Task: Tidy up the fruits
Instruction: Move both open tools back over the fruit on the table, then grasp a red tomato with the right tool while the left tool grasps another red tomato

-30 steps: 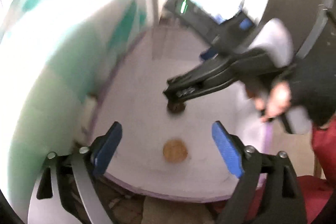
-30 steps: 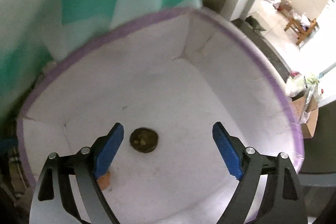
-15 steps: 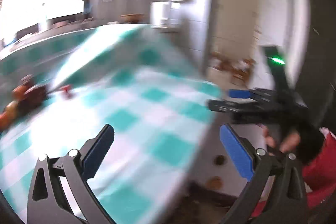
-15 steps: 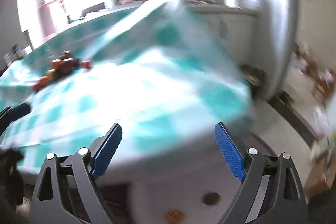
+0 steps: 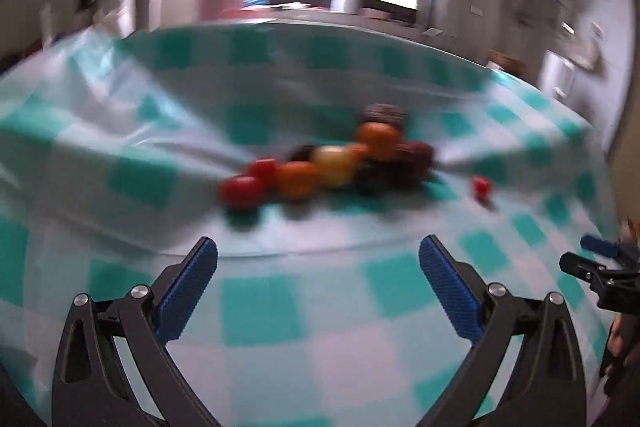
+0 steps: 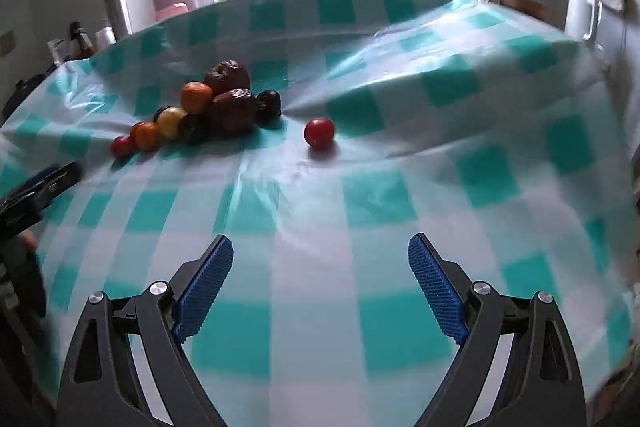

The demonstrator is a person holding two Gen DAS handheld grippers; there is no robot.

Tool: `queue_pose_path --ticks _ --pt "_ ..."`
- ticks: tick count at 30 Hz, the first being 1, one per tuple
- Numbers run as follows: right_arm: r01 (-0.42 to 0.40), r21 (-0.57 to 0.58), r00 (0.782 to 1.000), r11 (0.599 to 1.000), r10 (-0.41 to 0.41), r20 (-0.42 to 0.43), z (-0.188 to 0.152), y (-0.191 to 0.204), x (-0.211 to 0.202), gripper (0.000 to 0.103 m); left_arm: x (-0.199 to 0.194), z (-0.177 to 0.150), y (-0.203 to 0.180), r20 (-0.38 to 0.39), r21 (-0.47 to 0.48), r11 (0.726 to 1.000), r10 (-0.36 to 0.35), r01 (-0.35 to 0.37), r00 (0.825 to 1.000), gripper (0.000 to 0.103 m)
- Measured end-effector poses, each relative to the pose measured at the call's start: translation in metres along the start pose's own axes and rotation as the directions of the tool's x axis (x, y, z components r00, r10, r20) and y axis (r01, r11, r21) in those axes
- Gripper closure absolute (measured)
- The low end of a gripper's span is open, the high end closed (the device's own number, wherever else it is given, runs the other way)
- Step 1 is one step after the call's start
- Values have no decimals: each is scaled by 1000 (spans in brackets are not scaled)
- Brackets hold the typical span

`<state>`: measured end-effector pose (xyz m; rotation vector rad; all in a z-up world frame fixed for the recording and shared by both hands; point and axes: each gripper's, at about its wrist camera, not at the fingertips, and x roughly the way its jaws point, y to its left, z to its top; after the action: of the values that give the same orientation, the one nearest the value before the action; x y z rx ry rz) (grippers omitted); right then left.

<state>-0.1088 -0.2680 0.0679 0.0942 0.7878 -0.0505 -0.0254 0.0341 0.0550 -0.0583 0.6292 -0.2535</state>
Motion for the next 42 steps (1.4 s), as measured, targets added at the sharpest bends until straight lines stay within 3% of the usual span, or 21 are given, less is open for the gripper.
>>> queue_pose_path --ticks 3,4,7,9,12,15,16,17,21,22,26,30,41,42 --pt "31 19 999 999 -30 -41 21 6 38 16 9 -3 43 -19 -147 989 21 -24 1000 2" --pt "32 30 998 999 -31 -51 28 8 50 16 12 -3 57 -59 -219 975 20 -32 998 2" --pt "42 51 997 998 -39 -70 48 13 81 17 14 -6 82 -82 -342 939 9 -36 997 2" --pt "66 56 994 996 -60 -92 59 16 102 19 13 -11 88 -103 -388 919 23 -61 994 2" --pt "85 56 991 995 -79 -106 74 19 121 21 15 -14 91 -117 -402 913 21 -66 993 2" --pt "106 64 985 992 -96 -142 81 16 138 37 12 -13 87 -109 -375 924 35 -74 993 2" --pt "105 70 984 992 -93 -154 81 14 140 37 11 -13 84 -107 -363 928 42 -79 993 2" --pt "105 71 985 992 -94 -145 81 14 139 40 12 -14 83 -107 -356 931 45 -81 993 2" --pt "70 74 992 995 -62 -106 76 12 131 69 15 -13 74 -108 -315 946 43 -75 993 2" --pt "56 85 994 995 -48 -96 76 10 129 71 15 -12 71 -105 -299 952 42 -72 994 2" --pt "-11 133 997 991 21 -75 71 -2 124 71 21 -6 66 -95 -257 964 54 -76 994 6" --pt "-62 176 996 982 73 -54 68 -13 121 71 47 4 65 -151 -198 978 30 -60 988 35" --pt "-75 177 991 981 93 -91 70 -9 125 67 110 38 44 -221 24 999 41 -37 974 36" --pt "-77 174 991 982 94 -92 70 -8 126 65 114 38 41 -238 39 999 34 -25 971 42"
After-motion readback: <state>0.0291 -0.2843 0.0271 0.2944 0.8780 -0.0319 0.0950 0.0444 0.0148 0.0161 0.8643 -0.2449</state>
